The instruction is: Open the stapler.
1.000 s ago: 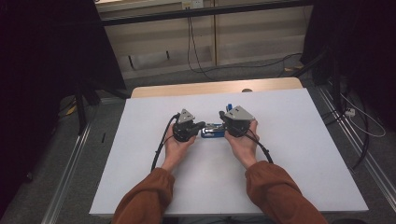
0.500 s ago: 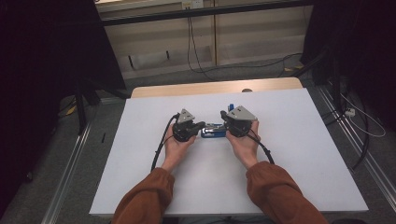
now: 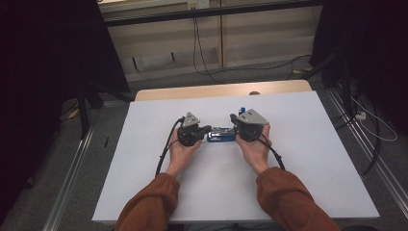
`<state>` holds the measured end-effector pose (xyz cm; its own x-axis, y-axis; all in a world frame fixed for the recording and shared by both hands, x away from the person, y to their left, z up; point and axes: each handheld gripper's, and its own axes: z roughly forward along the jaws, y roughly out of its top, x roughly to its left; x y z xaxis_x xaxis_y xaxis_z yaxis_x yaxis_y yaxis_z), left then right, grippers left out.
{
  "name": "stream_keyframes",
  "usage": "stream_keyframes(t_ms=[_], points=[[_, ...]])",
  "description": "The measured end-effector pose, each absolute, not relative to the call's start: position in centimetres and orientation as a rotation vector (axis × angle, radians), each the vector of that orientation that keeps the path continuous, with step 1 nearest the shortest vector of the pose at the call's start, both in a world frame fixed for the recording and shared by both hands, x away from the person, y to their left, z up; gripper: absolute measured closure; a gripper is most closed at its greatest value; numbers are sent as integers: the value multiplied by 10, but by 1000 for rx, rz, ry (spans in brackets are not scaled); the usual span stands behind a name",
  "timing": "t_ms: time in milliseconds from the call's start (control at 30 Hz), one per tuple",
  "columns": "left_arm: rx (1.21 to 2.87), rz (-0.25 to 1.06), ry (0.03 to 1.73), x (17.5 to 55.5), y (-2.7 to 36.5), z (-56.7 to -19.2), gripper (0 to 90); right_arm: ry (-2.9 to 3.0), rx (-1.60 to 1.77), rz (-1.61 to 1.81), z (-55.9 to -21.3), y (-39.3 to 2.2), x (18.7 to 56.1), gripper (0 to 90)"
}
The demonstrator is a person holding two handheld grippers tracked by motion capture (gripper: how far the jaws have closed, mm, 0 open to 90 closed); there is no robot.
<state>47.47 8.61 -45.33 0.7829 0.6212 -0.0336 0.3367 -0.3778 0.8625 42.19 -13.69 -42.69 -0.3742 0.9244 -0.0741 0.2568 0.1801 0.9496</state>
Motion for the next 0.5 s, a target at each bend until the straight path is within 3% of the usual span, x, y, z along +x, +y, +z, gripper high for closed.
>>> stream_keyframes(t_ms=[500], points=[[1994,372,720,474,86,-454,900,1759,1131,1217,-427,-142,422,900]])
